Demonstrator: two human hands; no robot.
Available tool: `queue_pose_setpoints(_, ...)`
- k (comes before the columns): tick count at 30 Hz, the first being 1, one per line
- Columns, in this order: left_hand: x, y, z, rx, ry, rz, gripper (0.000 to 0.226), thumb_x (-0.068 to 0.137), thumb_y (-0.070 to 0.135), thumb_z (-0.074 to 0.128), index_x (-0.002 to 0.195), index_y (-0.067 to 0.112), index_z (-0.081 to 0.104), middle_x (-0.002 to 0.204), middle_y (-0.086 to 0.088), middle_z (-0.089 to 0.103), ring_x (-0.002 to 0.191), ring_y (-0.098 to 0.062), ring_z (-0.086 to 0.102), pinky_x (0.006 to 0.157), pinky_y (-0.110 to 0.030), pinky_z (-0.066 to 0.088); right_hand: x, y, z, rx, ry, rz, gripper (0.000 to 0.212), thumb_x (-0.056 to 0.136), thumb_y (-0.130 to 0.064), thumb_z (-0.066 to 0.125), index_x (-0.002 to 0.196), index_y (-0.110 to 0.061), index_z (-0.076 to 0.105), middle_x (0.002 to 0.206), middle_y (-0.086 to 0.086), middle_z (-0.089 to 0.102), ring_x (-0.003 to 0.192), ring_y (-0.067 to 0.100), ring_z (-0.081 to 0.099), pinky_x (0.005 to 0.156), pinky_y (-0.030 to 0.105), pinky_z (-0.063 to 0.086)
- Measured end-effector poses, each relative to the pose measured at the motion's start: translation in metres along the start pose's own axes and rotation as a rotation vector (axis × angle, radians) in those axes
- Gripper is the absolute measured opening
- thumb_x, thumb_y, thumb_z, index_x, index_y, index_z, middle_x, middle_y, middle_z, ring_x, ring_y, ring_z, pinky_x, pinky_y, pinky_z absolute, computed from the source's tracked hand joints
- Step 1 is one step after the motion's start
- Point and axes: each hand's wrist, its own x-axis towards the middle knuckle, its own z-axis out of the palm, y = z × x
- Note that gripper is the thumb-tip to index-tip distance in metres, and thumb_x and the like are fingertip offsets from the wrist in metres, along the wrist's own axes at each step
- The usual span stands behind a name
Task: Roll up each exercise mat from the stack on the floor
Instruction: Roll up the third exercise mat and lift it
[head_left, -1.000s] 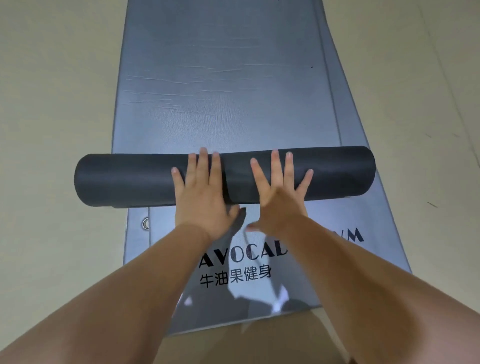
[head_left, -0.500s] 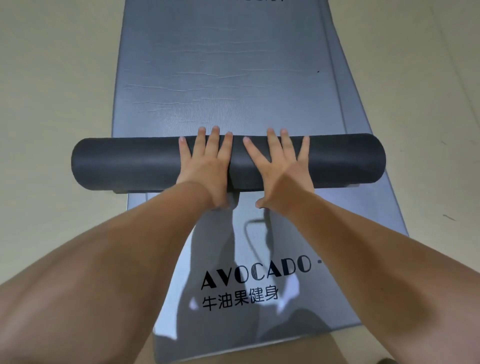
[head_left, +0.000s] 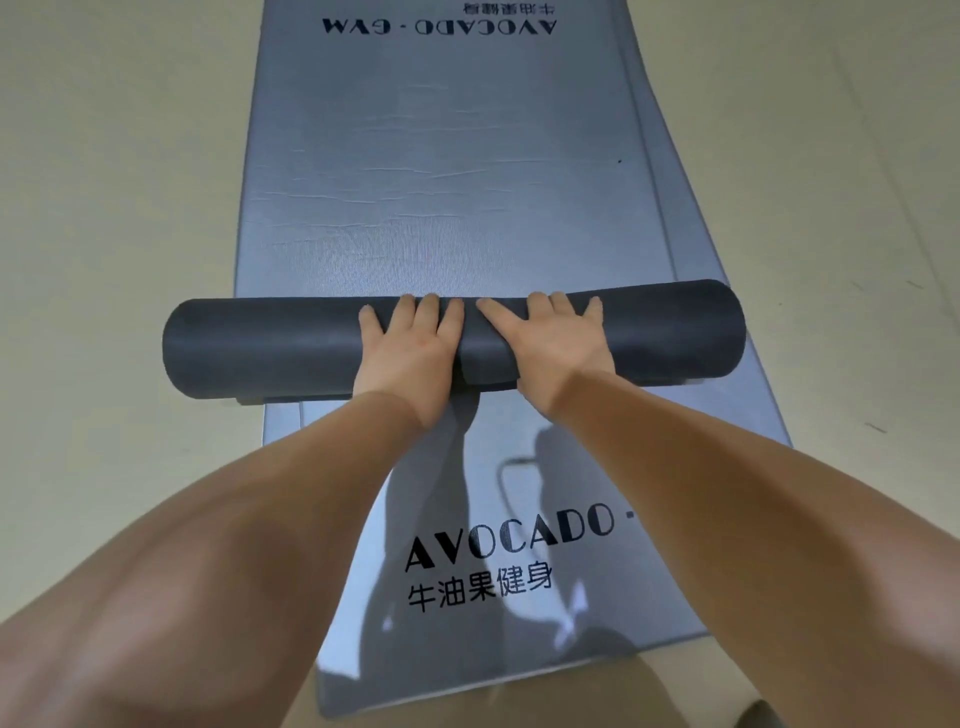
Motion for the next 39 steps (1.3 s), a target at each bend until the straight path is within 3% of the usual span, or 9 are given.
queue_pose_setpoints(10,-0.056,0.017,-0.011,-0.002,-0.103,0.043,0.073,0.089,0.022,0.066,0.15,0.022,0.027,0.134,-0.004,0.051,0.12,-0.03,0.047,0.105,-0.058,0.034,-0.06,-0.004,0.0,0.066,-0.108,-0.074,0.091,0.087,-0.017,0.071,0.154,-0.047,0.018,0.111,0.003,0.054,0.107,0.028,0.056,0.105,0.055,0.039)
queue_pose_setpoints(15,-0.102,0.039,-0.01,-0.01,-0.225,0.071,0.077,0.088,0.023,0.067,0.153,0.024,0.024,0.132,-0.001,0.051,0.12,-0.028,0.046,0.103,-0.056,0.035,-0.107,0.001,0.019,0.044,-0.149,-0.175,0.093,0.093,-0.035,0.071,0.161,-0.046,0.008,0.129,0.005,0.056,0.123,0.029,0.054,0.114,0.05,0.035)
queue_pose_setpoints(19,-0.092,0.031,-0.016,-0.098,-0.302,0.077,0.068,0.083,0.026,0.069,0.142,0.027,0.036,0.125,0.0,0.053,0.118,-0.028,0.048,0.103,-0.06,0.035,-0.126,0.001,0.033,0.039,-0.036,-0.142,0.111,0.088,-0.055,0.073,0.164,-0.042,-0.006,0.171,0.018,0.015,0.159,0.039,0.005,0.124,0.068,0.008)
queue_pose_setpoints(22,-0.073,0.017,-0.023,-0.256,-0.372,0.094,0.067,0.075,0.03,0.075,0.134,0.028,0.043,0.119,0.001,0.054,0.118,-0.028,0.051,0.106,-0.067,0.029,-0.144,-0.013,0.054,-0.046,0.073,-0.075,0.127,0.078,-0.08,0.066,0.161,-0.034,-0.019,0.171,0.024,-0.012,0.156,0.048,-0.011,0.12,0.075,0.004)
queue_pose_setpoints(24,-0.069,0.013,-0.022,-0.282,-0.376,0.103,0.082,0.072,0.034,0.079,0.144,0.028,0.04,0.13,0.001,0.053,0.127,-0.027,0.048,0.109,-0.074,0.019,-0.148,-0.02,0.066,-0.058,0.078,-0.048,0.129,0.077,-0.088,0.057,0.156,-0.031,-0.028,0.166,0.028,-0.025,0.153,0.054,-0.019,0.117,0.077,-0.001)
queue_pose_setpoints(28,-0.077,0.013,-0.015,-0.262,-0.264,0.075,0.105,0.081,0.036,0.076,0.161,0.025,0.009,0.167,0.002,0.02,0.155,-0.022,0.013,0.115,-0.073,0.001,-0.13,-0.02,0.069,-0.057,0.068,-0.009,0.145,0.064,-0.094,0.06,0.15,-0.032,-0.039,0.163,0.028,-0.032,0.149,0.056,-0.025,0.115,0.079,-0.007)
queue_pose_setpoints(33,-0.105,0.023,-0.008,-0.23,0.088,-0.065,0.096,0.083,0.035,0.065,0.161,0.017,0.014,0.169,-0.004,0.015,0.155,-0.033,0.005,0.116,-0.072,0.001,-0.081,-0.01,0.041,-0.043,0.065,0.023,0.153,0.053,-0.095,0.067,0.157,-0.039,-0.029,0.17,0.021,-0.02,0.155,0.051,-0.016,0.118,0.074,-0.005)
queue_pose_setpoints(35,-0.114,0.032,0.0,-0.192,0.055,-0.09,0.104,0.082,0.047,0.064,0.162,0.013,0.007,0.17,-0.009,0.004,0.155,-0.038,-0.003,0.115,-0.073,0.001,-0.06,-0.005,0.026,-0.01,0.011,0.015,0.152,0.05,-0.093,0.071,0.159,-0.041,-0.022,0.172,0.018,-0.015,0.156,0.05,-0.014,0.119,0.074,-0.006)
queue_pose_setpoints(39,-0.109,0.032,0.018,-0.093,-0.16,-0.1,0.129,0.08,0.068,0.06,0.154,0.012,-0.03,0.159,-0.013,-0.04,0.147,-0.039,-0.033,0.115,-0.075,0.003,-0.039,0.0,0.013,-0.001,-0.055,-0.001,0.151,0.049,-0.09,0.072,0.161,-0.04,-0.016,0.173,0.014,-0.012,0.156,0.047,-0.017,0.119,0.074,-0.009)
